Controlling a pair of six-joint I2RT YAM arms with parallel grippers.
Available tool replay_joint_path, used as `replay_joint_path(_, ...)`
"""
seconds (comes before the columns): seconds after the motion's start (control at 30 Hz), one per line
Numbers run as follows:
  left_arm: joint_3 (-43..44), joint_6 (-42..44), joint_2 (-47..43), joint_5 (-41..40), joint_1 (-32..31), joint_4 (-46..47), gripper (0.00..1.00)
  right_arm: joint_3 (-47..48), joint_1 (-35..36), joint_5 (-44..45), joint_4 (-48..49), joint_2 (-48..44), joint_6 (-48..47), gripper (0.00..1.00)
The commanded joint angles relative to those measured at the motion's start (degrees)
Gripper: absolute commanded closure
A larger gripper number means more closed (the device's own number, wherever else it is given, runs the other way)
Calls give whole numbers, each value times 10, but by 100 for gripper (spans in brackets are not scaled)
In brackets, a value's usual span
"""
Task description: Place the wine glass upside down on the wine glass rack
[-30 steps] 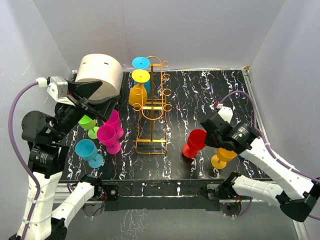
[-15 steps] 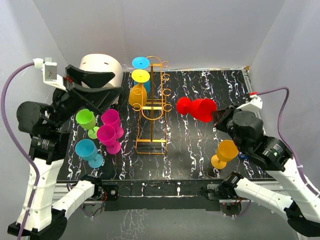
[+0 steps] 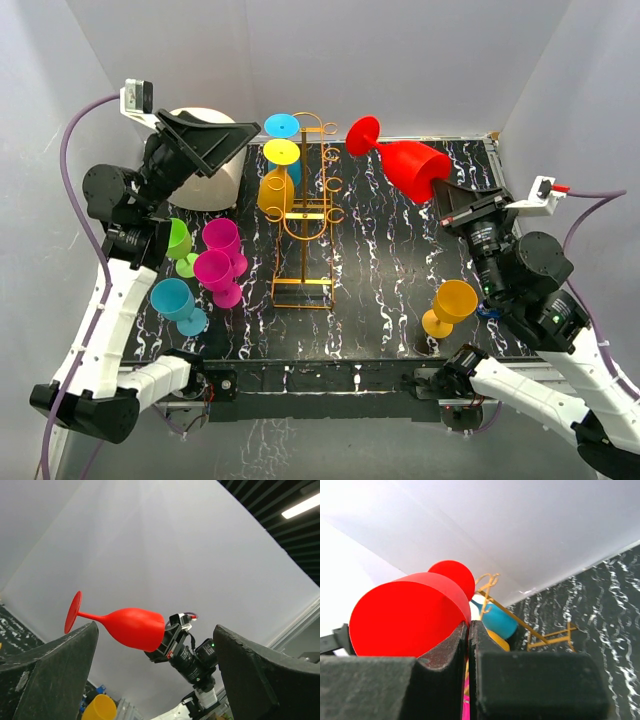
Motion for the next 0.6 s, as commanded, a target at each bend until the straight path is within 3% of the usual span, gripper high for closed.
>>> replay_joint_path(0.0,6,-71,4,-20,-12,91,3,3,2,-24,134,21,-4,100)
replay_joint_path(0.17,-1,-59,19,-75,-63,73,2,1,3,-38,177,34,4,100)
replay_joint_path(0.33,-37,-55,24,-198,-147,52,1,-10,3,-54,221,37,13,100)
replay_joint_path(0.57,-23,-73,73,-251,-208,75,1,-20,3,-79,239,45,30,100)
